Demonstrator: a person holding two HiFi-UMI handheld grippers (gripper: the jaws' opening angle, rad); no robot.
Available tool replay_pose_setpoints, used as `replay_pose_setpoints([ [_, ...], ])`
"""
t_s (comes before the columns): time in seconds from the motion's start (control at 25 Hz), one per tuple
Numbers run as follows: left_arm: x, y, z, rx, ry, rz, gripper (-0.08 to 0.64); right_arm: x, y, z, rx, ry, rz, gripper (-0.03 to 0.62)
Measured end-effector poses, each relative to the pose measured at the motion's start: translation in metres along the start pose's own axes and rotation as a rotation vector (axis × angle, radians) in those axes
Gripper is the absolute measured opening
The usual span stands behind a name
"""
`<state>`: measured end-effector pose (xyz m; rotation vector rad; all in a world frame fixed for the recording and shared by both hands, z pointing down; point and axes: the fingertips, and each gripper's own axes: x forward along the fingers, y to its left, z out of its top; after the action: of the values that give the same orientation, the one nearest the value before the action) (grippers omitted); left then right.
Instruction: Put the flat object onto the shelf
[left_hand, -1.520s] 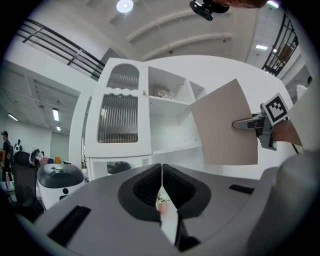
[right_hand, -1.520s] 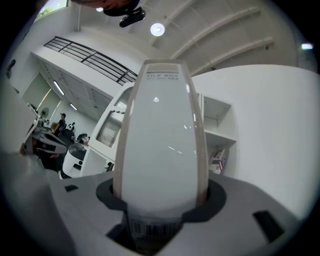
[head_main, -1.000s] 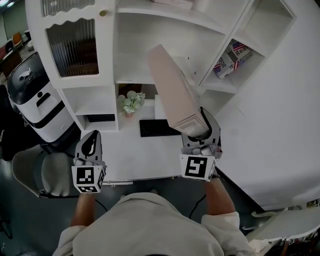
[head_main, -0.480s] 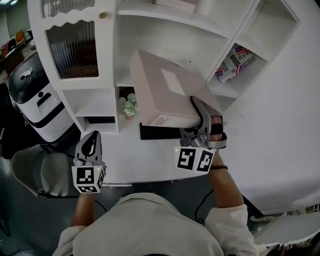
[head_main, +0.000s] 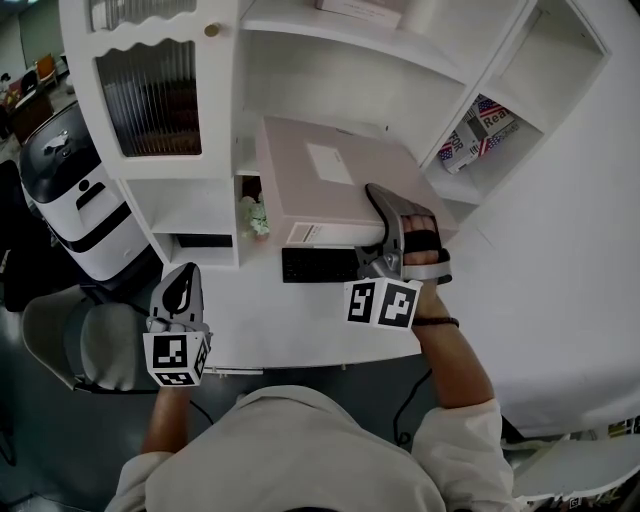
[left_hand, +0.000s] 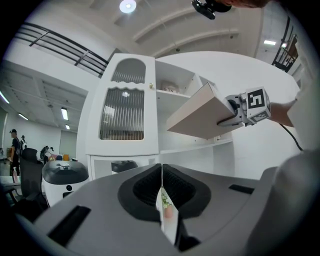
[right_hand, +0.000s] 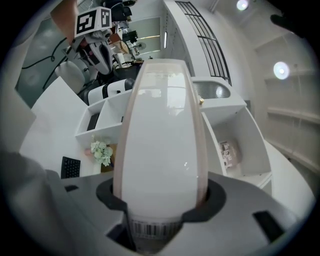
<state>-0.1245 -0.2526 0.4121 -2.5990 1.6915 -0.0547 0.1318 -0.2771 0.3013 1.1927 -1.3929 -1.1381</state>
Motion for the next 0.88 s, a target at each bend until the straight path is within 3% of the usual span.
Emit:
replay_pose_setpoints([
  [0.56, 0.003, 0.019, -0.010, -0.007, 0.023, 0.048, 0.006, 0.060, 0.038, -0.005, -0.136, 0.050, 0.111, 0.268],
  [0.88, 0.003, 0.023, -0.013, -0.010, 0.031, 0.066, 0.006, 0.080, 0.047, -0.004, -0.170, 0.068, 0.121, 0.279],
])
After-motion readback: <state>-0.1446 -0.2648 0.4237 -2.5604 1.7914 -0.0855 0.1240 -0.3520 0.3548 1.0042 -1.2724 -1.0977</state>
